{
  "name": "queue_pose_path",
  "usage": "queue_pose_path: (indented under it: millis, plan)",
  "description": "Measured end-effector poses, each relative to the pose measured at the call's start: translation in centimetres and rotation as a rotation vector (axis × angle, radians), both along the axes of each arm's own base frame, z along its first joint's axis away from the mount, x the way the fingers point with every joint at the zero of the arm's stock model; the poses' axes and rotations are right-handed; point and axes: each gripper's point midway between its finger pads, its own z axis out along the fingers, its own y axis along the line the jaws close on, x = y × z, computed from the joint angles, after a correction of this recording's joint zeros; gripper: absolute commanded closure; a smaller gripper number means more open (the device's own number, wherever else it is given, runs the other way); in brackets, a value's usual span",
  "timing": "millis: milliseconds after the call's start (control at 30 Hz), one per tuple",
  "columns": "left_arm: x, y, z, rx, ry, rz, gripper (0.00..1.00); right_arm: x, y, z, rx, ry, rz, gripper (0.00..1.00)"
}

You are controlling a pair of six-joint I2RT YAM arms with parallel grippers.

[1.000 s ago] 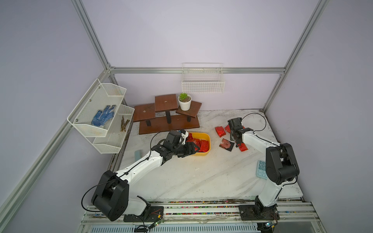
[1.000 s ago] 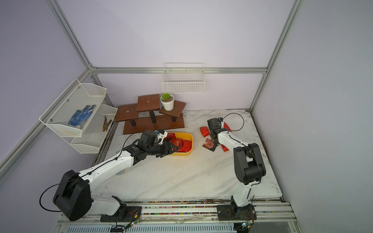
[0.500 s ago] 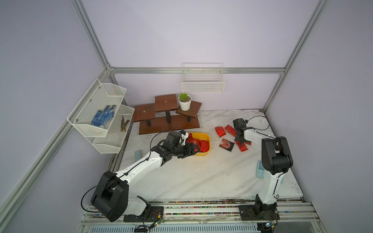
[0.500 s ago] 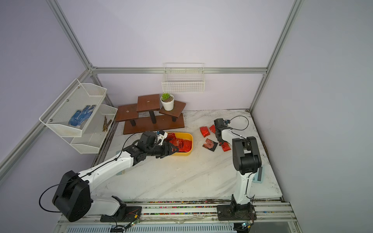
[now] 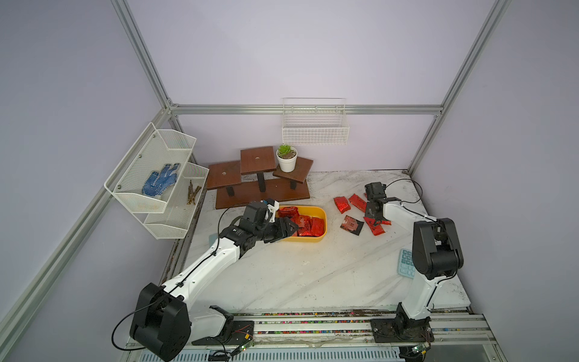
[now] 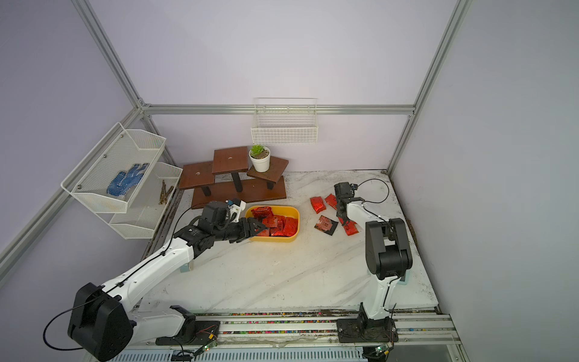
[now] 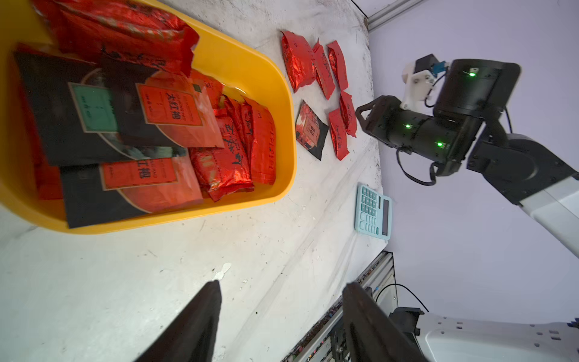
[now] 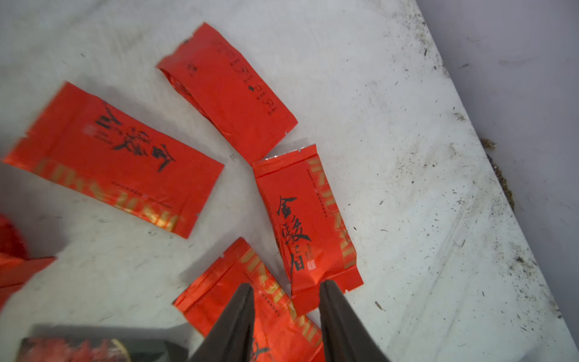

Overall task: Take the tea bags out of the storage box
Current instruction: Place the tea bag at the center of the board.

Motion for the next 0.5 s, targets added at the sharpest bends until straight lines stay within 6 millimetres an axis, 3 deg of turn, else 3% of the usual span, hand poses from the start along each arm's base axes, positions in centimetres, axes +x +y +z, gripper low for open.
queue_pose_path:
  millis: [100, 200, 500]
  plan:
    - [0.4, 1.9, 0.1, 0.018, 0.0, 0.043, 0.34, 0.2, 1.4, 3.1, 0.057, -0.089, 0.042, 0.58]
    - [0.9, 3.5, -0.1, 0.032, 0.011, 0.086, 0.35, 0.2, 4.0, 5.4, 0.143, -0.163, 0.137, 0.58]
    - [1.6, 7.4, -0.7, 0.059, 0.045, 0.183, 0.35, -0.6, 15.1, 7.3, 0.376, -0.212, 0.512, 0.6]
